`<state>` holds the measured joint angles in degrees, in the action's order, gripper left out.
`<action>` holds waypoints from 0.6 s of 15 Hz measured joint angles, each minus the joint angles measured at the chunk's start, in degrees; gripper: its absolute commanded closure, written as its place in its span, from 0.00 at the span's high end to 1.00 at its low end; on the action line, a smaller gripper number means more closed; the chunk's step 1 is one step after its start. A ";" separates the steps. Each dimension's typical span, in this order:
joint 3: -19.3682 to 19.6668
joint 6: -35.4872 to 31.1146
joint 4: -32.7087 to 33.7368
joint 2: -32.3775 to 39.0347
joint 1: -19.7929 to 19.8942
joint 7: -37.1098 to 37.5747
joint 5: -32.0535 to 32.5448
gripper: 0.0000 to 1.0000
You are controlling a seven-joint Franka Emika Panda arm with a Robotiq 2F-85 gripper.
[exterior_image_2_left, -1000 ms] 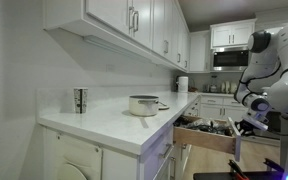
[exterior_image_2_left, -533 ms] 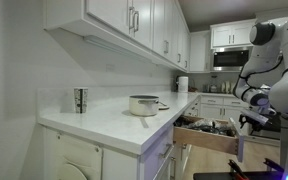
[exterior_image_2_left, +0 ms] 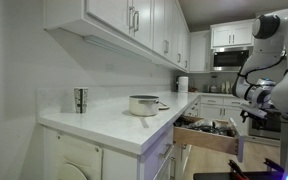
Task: Open and close the second drawer on the left
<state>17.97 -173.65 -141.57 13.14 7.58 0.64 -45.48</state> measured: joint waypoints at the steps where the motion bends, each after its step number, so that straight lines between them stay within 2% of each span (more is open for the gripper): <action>1: 2.03 0.79 -0.26 -0.20 -1.56 3.12 3.21 1.00; 7: 18.22 9.12 0.49 -3.58 -13.54 24.98 29.22 1.00; 9: 21.43 13.96 2.18 -6.58 -16.15 29.79 36.60 1.00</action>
<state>39.40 -159.70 -139.39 6.56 -8.57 30.43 -8.88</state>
